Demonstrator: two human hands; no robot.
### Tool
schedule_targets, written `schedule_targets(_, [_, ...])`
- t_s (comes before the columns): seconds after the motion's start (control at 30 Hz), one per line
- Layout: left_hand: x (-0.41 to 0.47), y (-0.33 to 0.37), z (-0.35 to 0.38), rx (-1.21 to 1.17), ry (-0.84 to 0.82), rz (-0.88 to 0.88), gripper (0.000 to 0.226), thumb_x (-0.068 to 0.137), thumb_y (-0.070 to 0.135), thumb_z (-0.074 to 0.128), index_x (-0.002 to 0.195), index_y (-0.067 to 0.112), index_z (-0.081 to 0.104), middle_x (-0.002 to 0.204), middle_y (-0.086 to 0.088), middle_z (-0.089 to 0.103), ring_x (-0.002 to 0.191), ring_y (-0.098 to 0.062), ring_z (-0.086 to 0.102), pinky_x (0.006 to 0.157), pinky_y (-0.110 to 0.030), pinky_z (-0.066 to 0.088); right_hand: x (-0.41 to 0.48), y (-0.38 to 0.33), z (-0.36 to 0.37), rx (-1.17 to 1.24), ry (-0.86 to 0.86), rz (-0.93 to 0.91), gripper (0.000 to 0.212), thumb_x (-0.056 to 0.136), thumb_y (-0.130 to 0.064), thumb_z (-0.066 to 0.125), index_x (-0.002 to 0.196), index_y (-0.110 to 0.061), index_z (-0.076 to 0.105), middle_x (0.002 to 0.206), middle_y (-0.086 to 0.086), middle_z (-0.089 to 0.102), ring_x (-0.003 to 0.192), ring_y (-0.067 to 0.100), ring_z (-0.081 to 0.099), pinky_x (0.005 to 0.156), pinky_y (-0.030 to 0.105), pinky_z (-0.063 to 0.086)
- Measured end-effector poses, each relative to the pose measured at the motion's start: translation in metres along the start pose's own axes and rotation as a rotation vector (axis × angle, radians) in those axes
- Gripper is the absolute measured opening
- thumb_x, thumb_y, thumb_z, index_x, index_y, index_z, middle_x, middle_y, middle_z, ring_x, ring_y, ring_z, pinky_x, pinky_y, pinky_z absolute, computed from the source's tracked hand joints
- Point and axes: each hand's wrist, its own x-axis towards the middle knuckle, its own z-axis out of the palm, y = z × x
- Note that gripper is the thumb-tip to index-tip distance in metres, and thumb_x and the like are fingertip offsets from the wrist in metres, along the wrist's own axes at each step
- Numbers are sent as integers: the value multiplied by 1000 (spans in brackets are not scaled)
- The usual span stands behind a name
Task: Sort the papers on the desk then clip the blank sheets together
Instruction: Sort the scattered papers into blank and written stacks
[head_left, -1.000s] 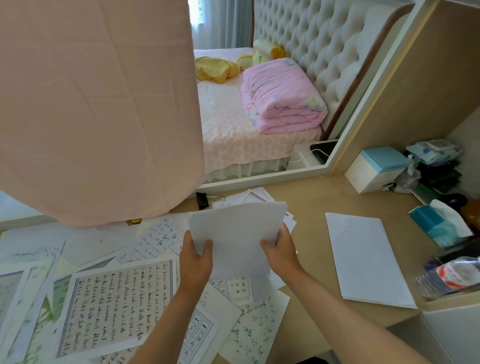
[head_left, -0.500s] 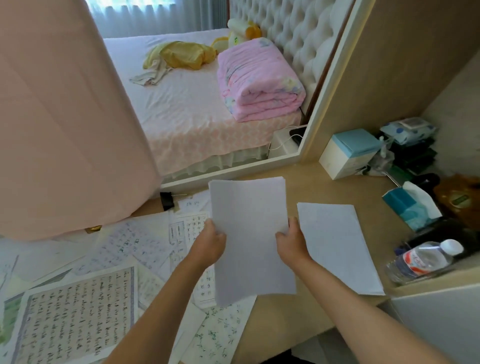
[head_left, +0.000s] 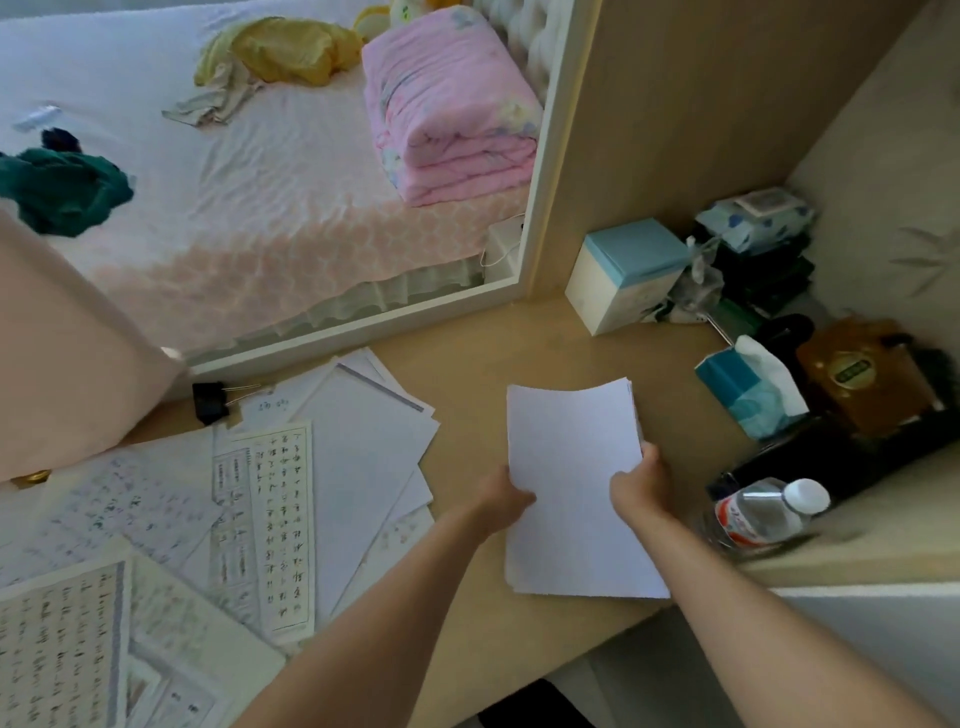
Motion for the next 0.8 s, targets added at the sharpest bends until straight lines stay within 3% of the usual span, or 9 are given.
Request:
schedule_targets(0.1, [10,-5,7,158,72,7,61,93,29,58,146,10,35,144,-10,38,127,-31,46,107,-41,41,10,9,3,-245,-52,55,68,87,-10,55,149,-12,27,151,16,31,136,36,33,112,45,34])
schedule_targets(0.17, [12,-7,8,134,91,24,58,94,27,56,146,11,36,144,-10,37,126,-30,47,108,-43,41,12,10,4,-324,-98,86,78,90,-14,56,155,-13,13,156,15,19,140,36,24,113,44,27])
schedule_targets(0.27, [13,-15,1,30,130,42,58,93,23,56,146,13,37,143,-8,45,125,-27,50,106,-44,43,11,7,11,-326,-126,48,77,89,-14,54,155,-14,15,156,13,20,140,36,25,114,44,29])
schedule_targets(0.4, [9,-31,-24,54,248,-4,73,91,32,57,154,15,24,152,-6,35,137,-28,38,112,-48,37,-5,-8,37,-256,-241,-52,78,83,-14,53,154,-17,20,150,9,25,135,33,26,113,39,31])
schedule_targets(0.57, [-6,-45,-60,44,279,-21,83,79,38,61,152,21,26,149,-6,40,134,-29,43,110,-50,39,-25,-29,57,-381,-378,-165,81,87,-22,52,156,-18,9,155,7,19,139,32,20,112,38,28])
schedule_targets(0.63, [-14,-47,-70,-35,272,28,75,84,30,62,150,19,29,148,-3,43,130,-26,48,107,-44,44,-30,-38,57,-464,-334,-177,80,87,-25,53,155,-19,11,154,9,21,139,33,21,111,40,29])
schedule_targets(0.73, [-25,-54,-89,-42,413,109,60,93,24,60,148,17,37,147,-3,44,127,-22,51,100,-38,48,-45,-57,61,-478,-235,-325,69,86,-23,52,150,-19,24,151,8,23,134,32,25,108,41,30])
schedule_targets(0.8, [-36,-61,-107,-52,508,155,48,96,22,57,143,17,45,139,-2,52,112,-15,56,91,-29,47,-62,-76,73,-421,-289,-441,60,89,-19,49,147,-21,32,148,6,27,131,29,30,107,39,32])
